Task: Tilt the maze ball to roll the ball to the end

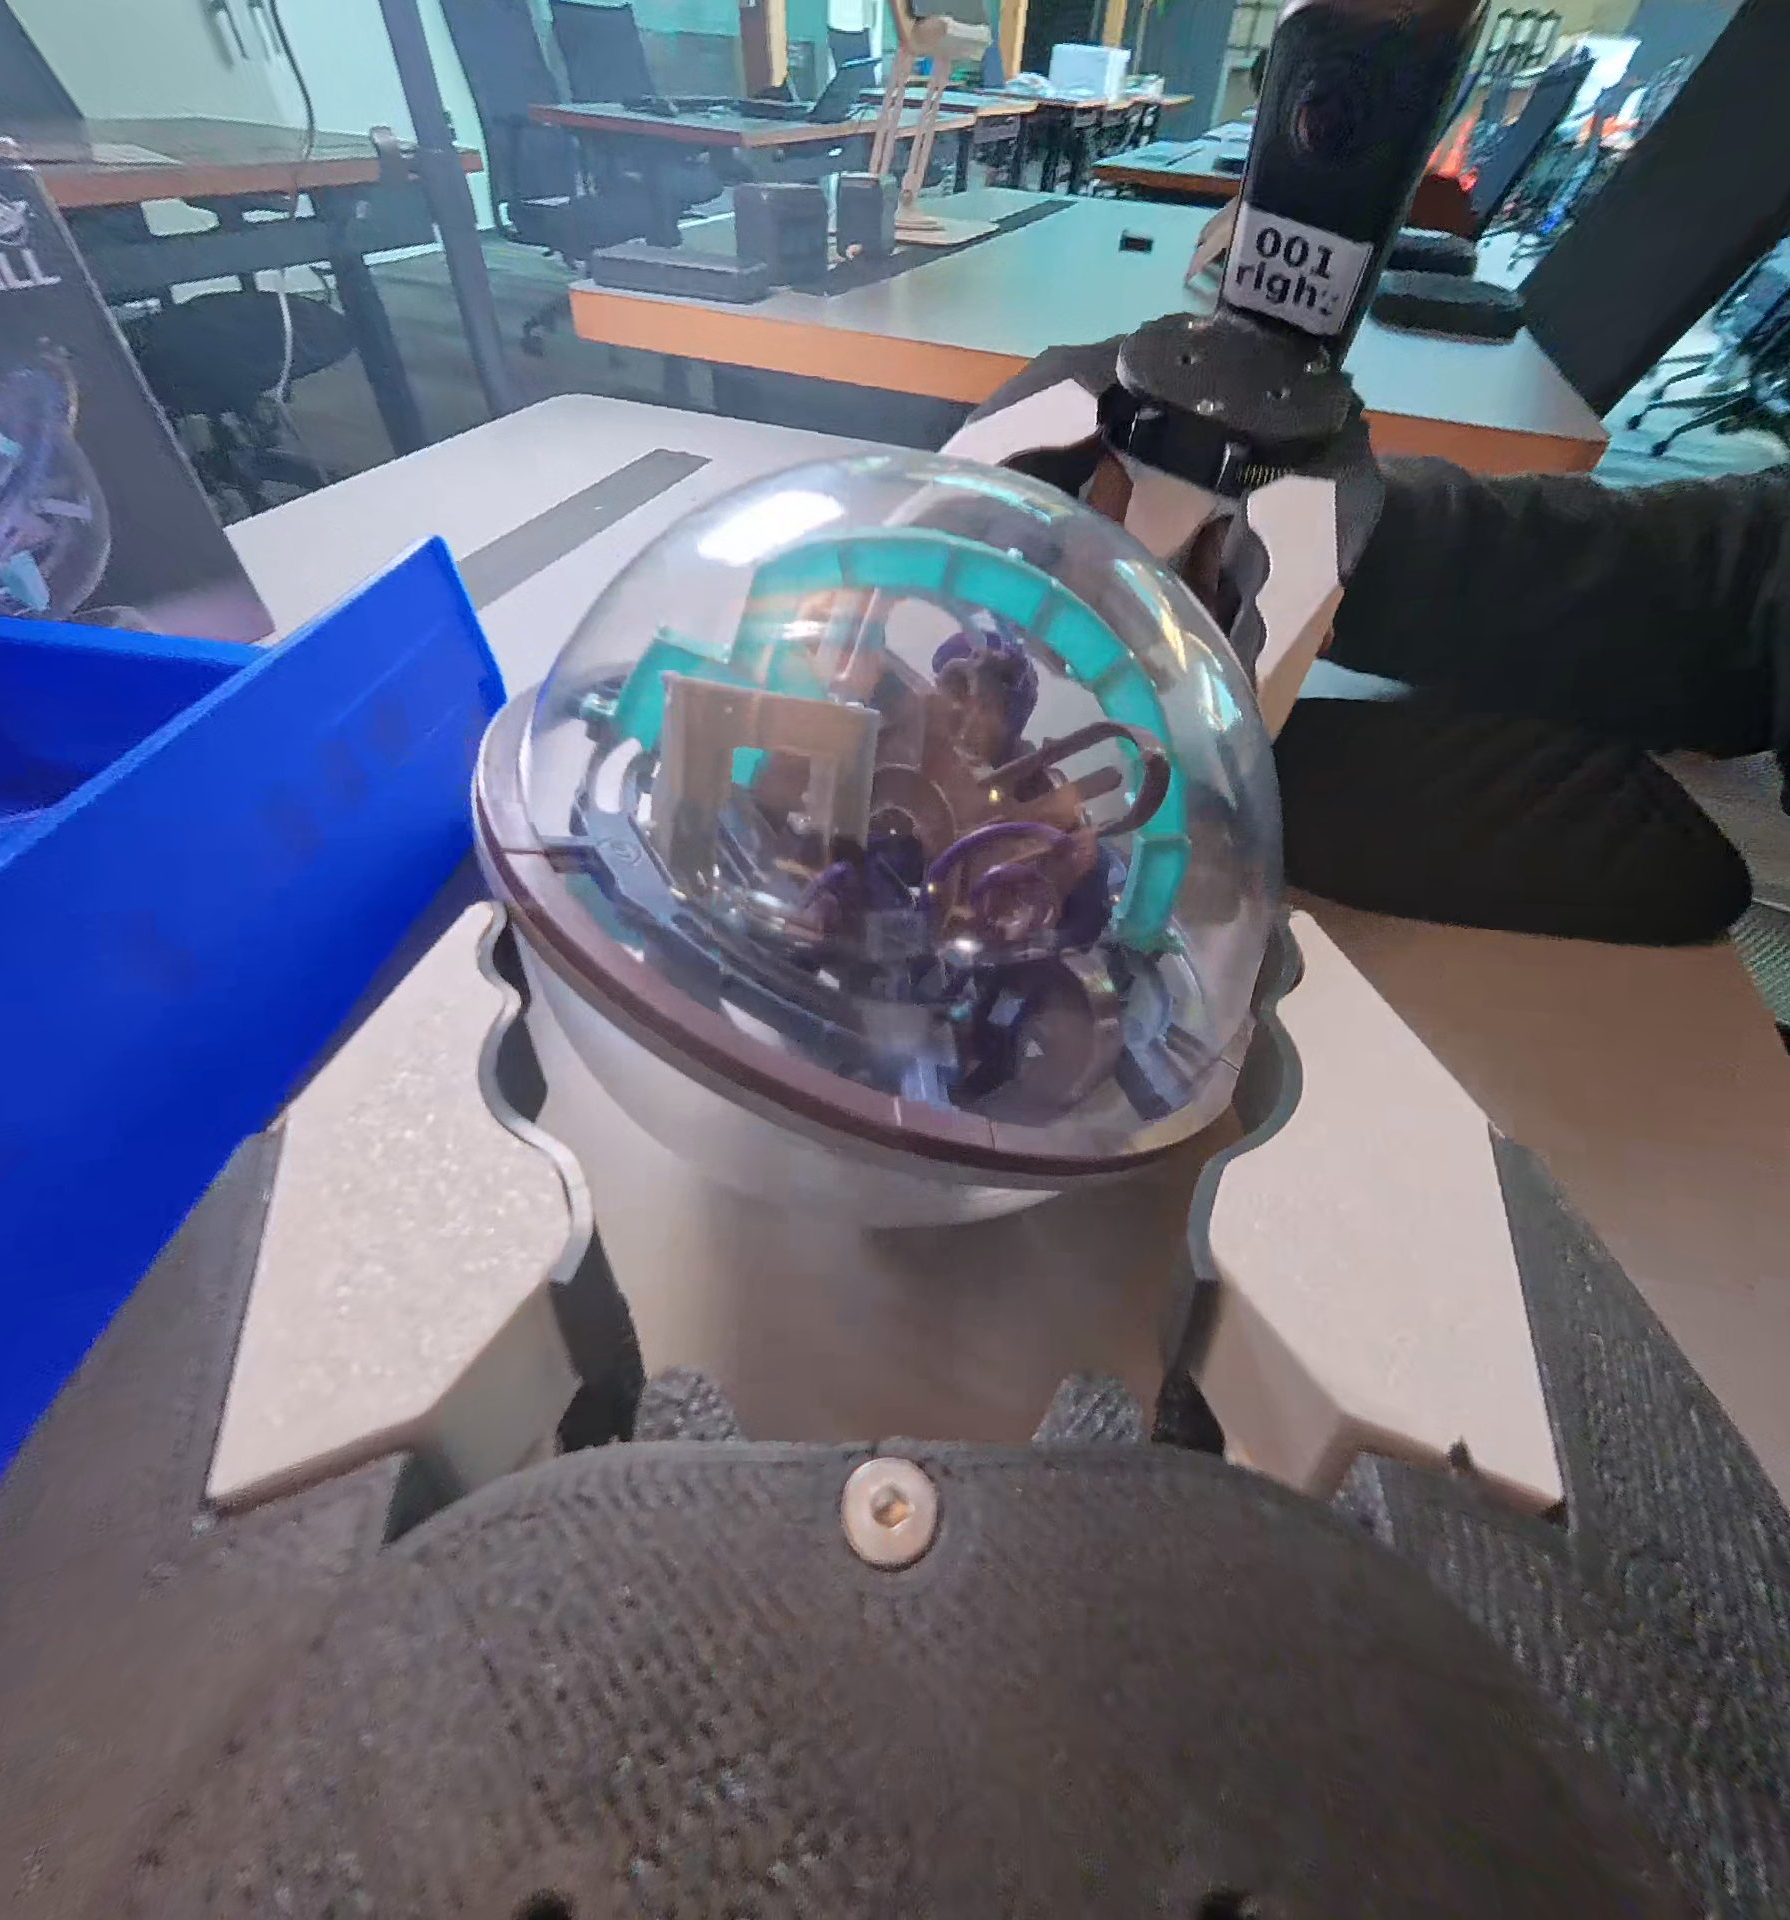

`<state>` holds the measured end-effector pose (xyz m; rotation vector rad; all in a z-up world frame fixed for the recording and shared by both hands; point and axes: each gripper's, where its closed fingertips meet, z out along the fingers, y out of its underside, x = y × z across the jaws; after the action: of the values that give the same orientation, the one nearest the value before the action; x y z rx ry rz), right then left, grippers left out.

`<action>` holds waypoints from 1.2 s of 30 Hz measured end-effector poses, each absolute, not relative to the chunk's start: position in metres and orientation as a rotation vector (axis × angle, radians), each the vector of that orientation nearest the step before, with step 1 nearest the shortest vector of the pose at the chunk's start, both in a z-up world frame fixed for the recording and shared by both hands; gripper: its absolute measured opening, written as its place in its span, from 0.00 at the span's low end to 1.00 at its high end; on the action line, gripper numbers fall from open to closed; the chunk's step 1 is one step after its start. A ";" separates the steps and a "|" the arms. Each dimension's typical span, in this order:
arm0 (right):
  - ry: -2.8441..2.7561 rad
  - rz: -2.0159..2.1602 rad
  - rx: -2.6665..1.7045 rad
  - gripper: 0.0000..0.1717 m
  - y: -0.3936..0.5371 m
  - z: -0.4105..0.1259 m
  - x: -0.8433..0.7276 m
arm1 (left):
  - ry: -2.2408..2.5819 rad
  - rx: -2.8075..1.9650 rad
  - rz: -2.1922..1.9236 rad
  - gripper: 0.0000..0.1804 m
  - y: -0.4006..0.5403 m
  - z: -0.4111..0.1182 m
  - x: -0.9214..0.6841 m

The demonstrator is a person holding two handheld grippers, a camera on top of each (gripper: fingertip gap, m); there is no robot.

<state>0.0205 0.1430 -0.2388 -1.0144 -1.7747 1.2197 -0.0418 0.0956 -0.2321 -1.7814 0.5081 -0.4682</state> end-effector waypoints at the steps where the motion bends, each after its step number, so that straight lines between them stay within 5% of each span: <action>1: -1.785 1.210 -1.006 0.70 0.140 -0.241 0.016 | 0.508 -1.776 -0.494 0.75 0.100 -0.231 -0.042; 16: -1.669 1.350 -1.245 0.73 0.145 -0.245 0.010 | 0.235 -1.789 -1.026 0.74 0.126 -0.233 -0.047; 26: -1.665 1.172 -1.533 0.72 0.139 -0.268 0.021 | 0.152 -1.827 -1.135 0.72 0.117 -0.244 -0.050; 36: -1.616 1.053 -1.284 0.80 0.137 -0.247 0.010 | 0.311 -1.881 -0.997 0.72 0.106 -0.268 -0.023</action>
<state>0.0100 0.1374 -0.2471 -1.2840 -1.6156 1.0534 -0.0233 0.1064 -0.2685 -1.8813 0.3105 -0.9973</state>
